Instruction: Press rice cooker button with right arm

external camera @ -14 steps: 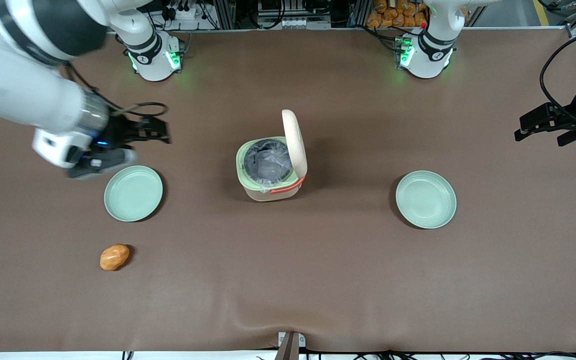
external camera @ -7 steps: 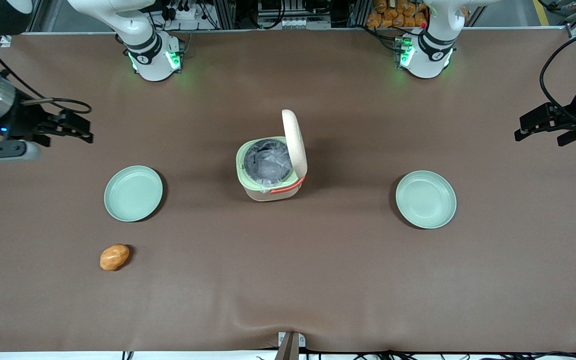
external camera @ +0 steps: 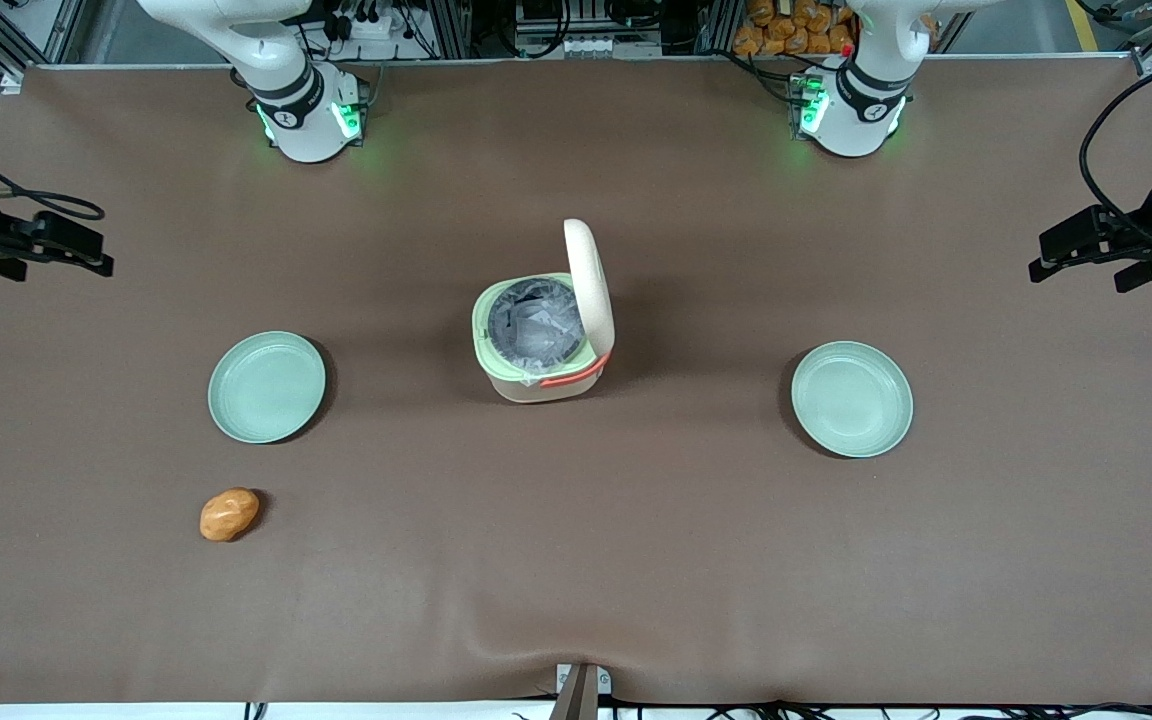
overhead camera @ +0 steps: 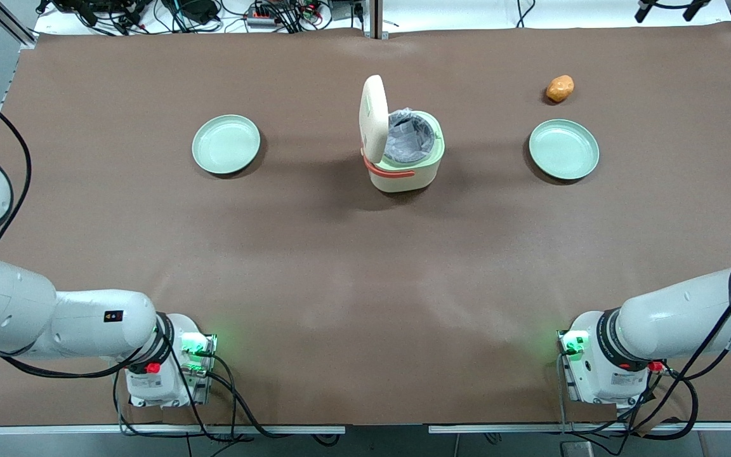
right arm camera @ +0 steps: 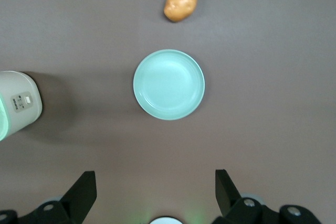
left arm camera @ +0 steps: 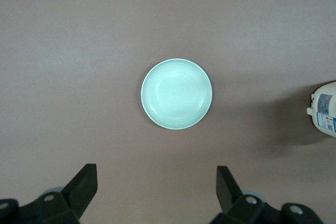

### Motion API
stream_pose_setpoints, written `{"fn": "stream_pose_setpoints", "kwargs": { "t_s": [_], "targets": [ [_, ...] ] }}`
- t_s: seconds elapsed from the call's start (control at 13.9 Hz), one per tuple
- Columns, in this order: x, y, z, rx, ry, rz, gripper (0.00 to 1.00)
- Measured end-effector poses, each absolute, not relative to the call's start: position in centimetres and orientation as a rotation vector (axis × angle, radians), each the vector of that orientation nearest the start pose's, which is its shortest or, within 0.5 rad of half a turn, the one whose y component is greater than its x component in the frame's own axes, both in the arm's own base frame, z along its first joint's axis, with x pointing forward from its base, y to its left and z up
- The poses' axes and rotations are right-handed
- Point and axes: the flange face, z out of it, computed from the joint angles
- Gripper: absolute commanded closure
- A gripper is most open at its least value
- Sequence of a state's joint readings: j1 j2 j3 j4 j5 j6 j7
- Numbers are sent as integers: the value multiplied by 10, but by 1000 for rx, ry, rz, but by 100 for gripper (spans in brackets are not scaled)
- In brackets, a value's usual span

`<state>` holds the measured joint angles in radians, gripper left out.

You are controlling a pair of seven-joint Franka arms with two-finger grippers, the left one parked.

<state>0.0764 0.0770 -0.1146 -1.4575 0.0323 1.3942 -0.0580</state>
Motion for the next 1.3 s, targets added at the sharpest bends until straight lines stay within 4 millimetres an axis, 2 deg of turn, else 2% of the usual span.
{"fn": "stream_pose_setpoints", "kwargs": {
  "t_s": [0.5, 0.79, 1.3],
  "targets": [
    [548, -27, 634, -3160, -11, 217, 0],
    [546, -38, 631, -3158, 21, 232, 0],
    [546, -35, 624, -3131, 14, 253, 0]
  ]
}}
